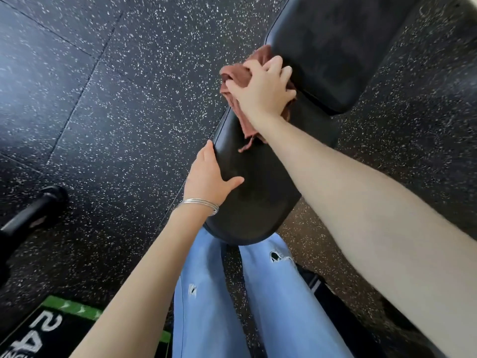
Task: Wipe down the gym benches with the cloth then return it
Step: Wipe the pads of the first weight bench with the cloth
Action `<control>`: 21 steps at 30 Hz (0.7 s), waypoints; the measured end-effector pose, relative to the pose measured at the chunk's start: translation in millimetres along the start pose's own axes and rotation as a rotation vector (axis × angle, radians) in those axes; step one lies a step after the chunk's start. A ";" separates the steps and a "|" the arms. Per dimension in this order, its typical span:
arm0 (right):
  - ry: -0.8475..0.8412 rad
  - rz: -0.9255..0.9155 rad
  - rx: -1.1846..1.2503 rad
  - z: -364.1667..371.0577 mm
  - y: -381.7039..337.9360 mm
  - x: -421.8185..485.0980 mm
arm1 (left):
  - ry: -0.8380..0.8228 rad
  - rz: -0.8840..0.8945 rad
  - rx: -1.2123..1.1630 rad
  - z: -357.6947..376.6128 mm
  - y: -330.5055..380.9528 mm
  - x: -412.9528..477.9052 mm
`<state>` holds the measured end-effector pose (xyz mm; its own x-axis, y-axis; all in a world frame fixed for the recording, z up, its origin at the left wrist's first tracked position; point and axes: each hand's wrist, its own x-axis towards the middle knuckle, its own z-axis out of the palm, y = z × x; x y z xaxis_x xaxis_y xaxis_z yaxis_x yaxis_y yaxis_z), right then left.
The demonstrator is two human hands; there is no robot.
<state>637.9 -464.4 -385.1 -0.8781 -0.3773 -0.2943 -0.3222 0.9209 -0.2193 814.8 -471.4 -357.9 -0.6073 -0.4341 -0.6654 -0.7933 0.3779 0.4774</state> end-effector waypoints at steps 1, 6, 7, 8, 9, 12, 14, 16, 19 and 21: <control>0.007 -0.001 -0.025 1.8 -4.8 -6.4 | 0.010 -0.014 -0.005 0.4 2.3 0.2; -0.036 -0.370 -0.113 -5.5 29.6 -36.6 | 0.045 -0.064 -0.012 2.2 12.4 3.2; -0.045 -0.424 -0.116 -8.8 38.2 -32.1 | 0.048 -0.066 -0.002 2.2 13.6 4.4; -0.046 -0.466 -0.120 -11.6 44.6 -24.2 | 0.048 -0.068 0.009 2.3 14.8 5.4; -0.036 -0.489 -0.128 -13.2 48.5 -14.2 | 0.047 -0.070 0.016 2.3 16.4 6.4; -0.027 -0.412 -0.099 -17.0 55.7 22.6 | 0.068 -0.064 0.023 2.9 22.2 11.4; -0.089 -0.362 -0.061 -17.4 63.5 39.5 | 0.091 -0.059 0.024 3.6 26.8 16.3; -0.130 -0.384 -0.036 -15.7 73.3 38.6 | 0.105 -0.060 0.026 4.8 31.1 20.7; -0.056 -0.424 -0.004 -15.5 97.2 18.0 | 0.123 -0.083 0.030 6.0 37.5 24.6; 0.023 -0.408 0.002 -16.1 122.1 0.2 | 0.125 -0.103 0.033 6.3 40.9 25.4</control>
<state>592.7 -350.5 -397.0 -0.6858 -0.7096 -0.1617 -0.6455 0.6957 -0.3152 767.3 -461.8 -358.9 -0.5255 -0.5693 -0.6322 -0.8508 0.3525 0.3898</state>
